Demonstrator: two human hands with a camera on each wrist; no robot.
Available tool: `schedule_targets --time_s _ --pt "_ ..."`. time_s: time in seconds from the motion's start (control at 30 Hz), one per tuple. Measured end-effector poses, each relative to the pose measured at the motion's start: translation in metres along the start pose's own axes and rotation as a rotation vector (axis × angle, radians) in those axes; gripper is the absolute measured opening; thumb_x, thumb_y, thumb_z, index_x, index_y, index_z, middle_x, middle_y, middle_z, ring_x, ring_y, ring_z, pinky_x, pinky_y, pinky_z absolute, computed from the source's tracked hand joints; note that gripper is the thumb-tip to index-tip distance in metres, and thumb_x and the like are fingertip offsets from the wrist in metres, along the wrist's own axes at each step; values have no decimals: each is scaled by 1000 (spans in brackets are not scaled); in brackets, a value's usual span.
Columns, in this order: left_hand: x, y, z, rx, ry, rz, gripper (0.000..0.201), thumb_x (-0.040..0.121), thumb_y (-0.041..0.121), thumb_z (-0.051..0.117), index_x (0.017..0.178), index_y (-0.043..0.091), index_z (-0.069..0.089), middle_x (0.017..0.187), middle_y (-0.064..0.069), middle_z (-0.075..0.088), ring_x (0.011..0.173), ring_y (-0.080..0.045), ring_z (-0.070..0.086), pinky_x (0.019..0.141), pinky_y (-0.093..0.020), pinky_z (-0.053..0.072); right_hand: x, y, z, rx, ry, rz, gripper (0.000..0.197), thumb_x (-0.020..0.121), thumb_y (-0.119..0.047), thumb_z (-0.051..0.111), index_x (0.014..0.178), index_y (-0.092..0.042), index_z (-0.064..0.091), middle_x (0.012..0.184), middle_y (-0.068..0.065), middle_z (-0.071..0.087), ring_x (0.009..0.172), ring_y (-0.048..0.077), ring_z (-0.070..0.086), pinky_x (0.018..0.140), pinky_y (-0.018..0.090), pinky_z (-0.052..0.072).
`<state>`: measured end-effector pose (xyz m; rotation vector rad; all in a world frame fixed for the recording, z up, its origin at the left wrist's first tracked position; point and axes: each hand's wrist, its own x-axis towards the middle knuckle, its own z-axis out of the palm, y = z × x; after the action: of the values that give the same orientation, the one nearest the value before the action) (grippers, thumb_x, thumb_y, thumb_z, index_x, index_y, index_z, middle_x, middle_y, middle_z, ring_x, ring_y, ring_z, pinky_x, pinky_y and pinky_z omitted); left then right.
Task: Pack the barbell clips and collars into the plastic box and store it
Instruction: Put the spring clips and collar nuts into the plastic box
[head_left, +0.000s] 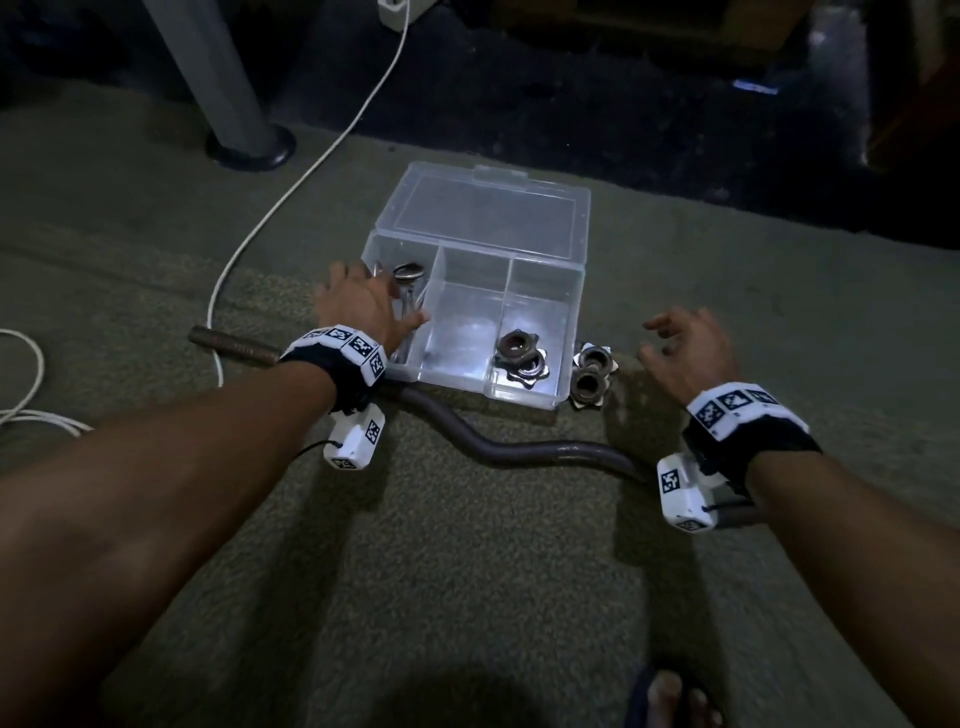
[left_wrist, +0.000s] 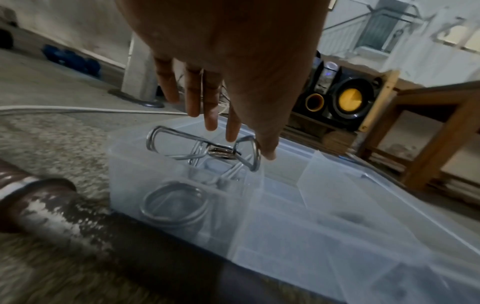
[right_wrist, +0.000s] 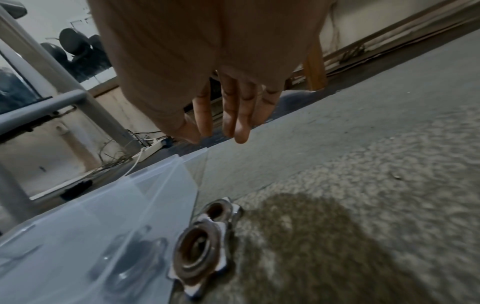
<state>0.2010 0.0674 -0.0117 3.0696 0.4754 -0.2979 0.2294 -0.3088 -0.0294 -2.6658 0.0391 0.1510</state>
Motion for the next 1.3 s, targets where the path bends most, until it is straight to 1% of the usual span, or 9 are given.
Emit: schedule_targets --time_s 0.17,0.27,0.43,0.63,0.73,0.87,1.03,1.17,1.3 --pt "-32 44 -13 -304 221 272 45 85 55 64 116 22 67 117 -9 61 114 -28 53 94 -41 47 -13 15 8 -12 -63 50 24 78 -24 71 102 -19 72 104 12 66 92 35 66 87 36 51" --pt "-66 95 -15 -411 167 465 34 85 45 65 110 22 68 110 -4 62 106 -23 55 85 -34 48 -14 15 19 -35 -124 23 28 78 -21 71 106 -18 70 110 11 64 97 35 66 87 35 51" --pt "-96 168 18 -274 44 693 43 76 35 67 116 17 67 109 -10 63 98 -32 61 81 -43 52 4 10 32 -98 -235 -146 37 76 -12 72 113 -14 68 115 15 62 104 36 63 87 35 48" --pt "-82 215 61 97 -7 669 51 90 30 54 140 18 54 146 -12 51 133 -32 49 112 -49 29 32 6 36 -439 -513 -507 65 80 -24 70 142 -25 52 145 3 47 122 33 48 97 41 43" --pt "-75 219 66 151 -6 654 44 97 28 50 140 21 53 143 -13 55 129 -31 55 111 -50 29 45 3 31 -476 -525 -580 57 78 -29 73 132 -27 58 134 4 52 115 32 50 92 43 47" --pt "-74 220 57 283 13 674 40 96 27 50 135 21 56 128 -11 63 113 -28 63 106 -47 31 42 32 19 -410 -427 -477 52 64 -34 83 109 -17 64 111 8 56 102 32 57 80 33 44" --pt "-75 227 50 413 -91 652 32 94 34 51 121 24 62 116 -10 65 102 -27 65 106 -51 25 24 65 4 -410 -372 -353 57 65 -32 84 110 -4 63 115 15 54 105 35 55 84 36 44" --pt "-75 239 47 444 -122 614 25 94 35 51 112 24 64 107 -6 69 98 -25 66 106 -50 24 20 67 11 -371 -384 -367 61 72 -24 81 128 -15 59 119 12 55 109 33 55 86 37 46" --pt "-91 240 53 495 -84 742 26 100 31 46 116 21 64 114 -9 67 106 -27 63 108 -47 29 15 69 11 -408 -382 -319 57 73 -26 79 127 -22 61 120 9 54 108 34 52 87 37 44"
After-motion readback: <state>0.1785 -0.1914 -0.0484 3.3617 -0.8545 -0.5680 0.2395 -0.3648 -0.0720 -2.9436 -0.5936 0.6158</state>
